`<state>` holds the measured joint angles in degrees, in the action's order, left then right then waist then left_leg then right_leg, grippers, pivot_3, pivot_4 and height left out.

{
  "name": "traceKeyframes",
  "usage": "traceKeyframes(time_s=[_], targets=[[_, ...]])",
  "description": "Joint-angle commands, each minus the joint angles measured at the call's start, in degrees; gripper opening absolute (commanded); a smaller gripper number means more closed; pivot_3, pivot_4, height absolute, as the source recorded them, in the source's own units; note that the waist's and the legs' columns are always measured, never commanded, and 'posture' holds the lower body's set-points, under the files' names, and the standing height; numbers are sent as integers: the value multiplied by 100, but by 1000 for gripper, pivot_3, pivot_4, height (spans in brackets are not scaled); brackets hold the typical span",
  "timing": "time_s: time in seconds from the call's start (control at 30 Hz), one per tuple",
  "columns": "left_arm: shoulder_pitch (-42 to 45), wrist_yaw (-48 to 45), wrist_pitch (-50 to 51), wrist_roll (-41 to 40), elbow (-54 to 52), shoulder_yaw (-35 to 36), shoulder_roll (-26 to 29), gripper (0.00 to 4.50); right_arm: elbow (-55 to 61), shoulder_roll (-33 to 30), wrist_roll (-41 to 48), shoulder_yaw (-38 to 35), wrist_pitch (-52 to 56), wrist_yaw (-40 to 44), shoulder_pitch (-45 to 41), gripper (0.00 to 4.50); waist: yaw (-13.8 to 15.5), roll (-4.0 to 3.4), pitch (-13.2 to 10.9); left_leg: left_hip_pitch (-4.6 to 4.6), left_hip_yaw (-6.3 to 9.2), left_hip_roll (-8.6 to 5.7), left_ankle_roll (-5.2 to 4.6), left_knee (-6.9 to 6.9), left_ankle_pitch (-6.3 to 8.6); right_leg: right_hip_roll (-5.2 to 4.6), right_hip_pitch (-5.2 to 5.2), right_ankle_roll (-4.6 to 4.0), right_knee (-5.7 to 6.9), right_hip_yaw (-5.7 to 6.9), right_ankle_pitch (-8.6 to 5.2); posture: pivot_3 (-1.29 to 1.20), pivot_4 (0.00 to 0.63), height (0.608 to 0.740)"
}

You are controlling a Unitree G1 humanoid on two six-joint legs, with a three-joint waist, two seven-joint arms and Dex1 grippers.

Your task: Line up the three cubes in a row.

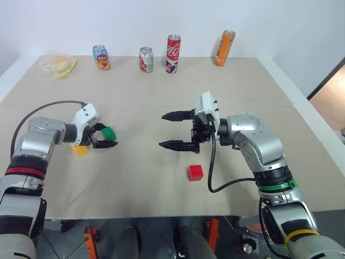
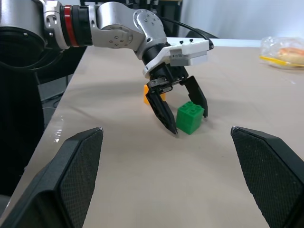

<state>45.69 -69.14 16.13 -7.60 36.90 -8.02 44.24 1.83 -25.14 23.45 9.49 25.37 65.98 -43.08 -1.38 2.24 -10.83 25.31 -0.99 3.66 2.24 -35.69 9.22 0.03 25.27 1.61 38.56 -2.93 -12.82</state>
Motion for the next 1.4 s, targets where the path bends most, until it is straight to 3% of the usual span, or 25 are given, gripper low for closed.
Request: traceKeyframes(time_s=[0.03,0.07,0.1,0.37,0.67,0.9,1.07,1.4], targets=[[152,-22,-20,92,-4,66,-3,4500,310,10,124,-92,19,-85,11,4455,-2,0,0,-2,0,0,0,-1,0,0,0,0,3,0,0,0,150,740],[163,-21,-2,98,6,80,-20,4500,319,14,126,-91,25,-98,13,4455,-3,0,0,-2,0,0,0,-2,0,1,0,-1,7,-1,-1,0,150,740],[169,-19,0,113,12,85,-32,3932,318,19,127,-91,26,-109,14,4500,-3,0,0,-2,1,0,0,-3,0,2,0,-1,9,-1,-1,0,150,740],[128,0,88,151,-46,115,-20,1352,287,26,147,-76,13,-149,16,4500,-4,0,0,-7,1,0,-1,-13,0,2,0,-3,27,-2,-3,0,150,740],[166,-164,-26,-22,-326,230,16,1356,306,-20,195,-102,20,-67,28,4500,-5,0,0,-11,1,0,-1,-17,-1,3,0,-5,37,-4,-4,0,150,740],[-581,-1033,76,-444,-2620,37,337,1356,1177,-1147,748,-481,401,611,787,4500,6,1,1,-4,-4,-10,3,-15,2,-15,-1,-1,37,-8,-18,0,150,740],[-1034,-682,511,-135,-3697,-349,253,1356,1429,-1685,832,-610,409,753,1071,4500,-24,1,0,-22,-11,-8,-2,-14,6,-7,-2,-1,41,-20,-22,0,150,740],[-1378,161,2029,-28,-5214,-1026,-236,1356,1434,-1738,766,-610,415,516,1072,4500,-47,1,0,-25,-9,-5,-27,-34,-10,9,-7,-23,45,-39,-10,0,150,740]])
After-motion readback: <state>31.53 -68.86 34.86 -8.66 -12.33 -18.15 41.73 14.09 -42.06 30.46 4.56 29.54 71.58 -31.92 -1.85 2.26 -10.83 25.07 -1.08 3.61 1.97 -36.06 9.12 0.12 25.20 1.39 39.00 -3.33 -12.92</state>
